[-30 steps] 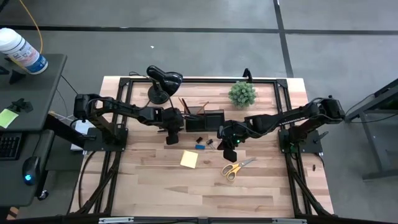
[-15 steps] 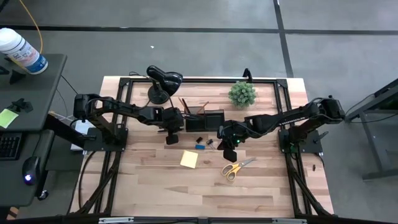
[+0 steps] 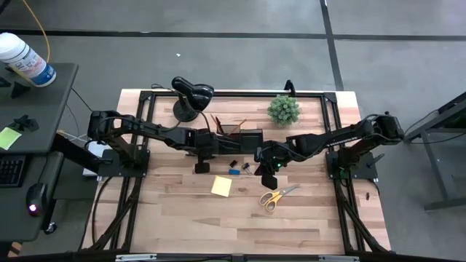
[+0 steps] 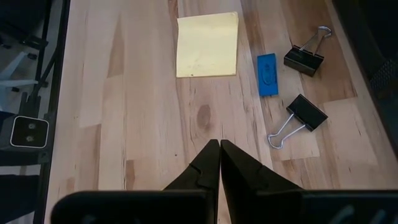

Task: Pick and place office supplies into organizer
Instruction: Put the black pen into the black desk organizer

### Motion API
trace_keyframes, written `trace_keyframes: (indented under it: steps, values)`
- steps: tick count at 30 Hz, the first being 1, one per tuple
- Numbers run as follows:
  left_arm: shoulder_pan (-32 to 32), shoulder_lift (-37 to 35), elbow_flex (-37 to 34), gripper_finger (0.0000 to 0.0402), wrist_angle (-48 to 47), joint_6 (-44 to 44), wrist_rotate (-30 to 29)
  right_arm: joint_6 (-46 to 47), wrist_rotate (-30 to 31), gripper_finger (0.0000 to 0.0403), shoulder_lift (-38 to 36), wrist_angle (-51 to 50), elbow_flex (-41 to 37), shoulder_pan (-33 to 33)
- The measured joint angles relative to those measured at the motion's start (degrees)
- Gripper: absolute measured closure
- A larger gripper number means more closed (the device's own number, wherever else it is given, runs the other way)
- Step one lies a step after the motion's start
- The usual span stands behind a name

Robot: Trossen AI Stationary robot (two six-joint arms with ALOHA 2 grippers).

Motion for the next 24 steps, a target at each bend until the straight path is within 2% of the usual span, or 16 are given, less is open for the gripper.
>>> trace_keyframes:
  steps: [17, 20, 24]
  values:
    - [-0.71, -0.13, 0.39, 0.0398, -2.61, 3.28, 2.04, -0.04, 0.06, 0.0392, 0.00, 0.00, 0.00, 0.00]
    - [-0.71, -0.13, 1.48, 0.0377, -3.76, 5.45, 3.24, -0.04, 0.05, 0.0392, 0.00, 0.00, 0.00, 0.01]
    - [-0.71, -0.17, 3.25, 0.0325, -4.81, 6.85, 2.80, -0.04, -0.18, 0.0392, 0.00, 0.00, 0.00, 0.01]
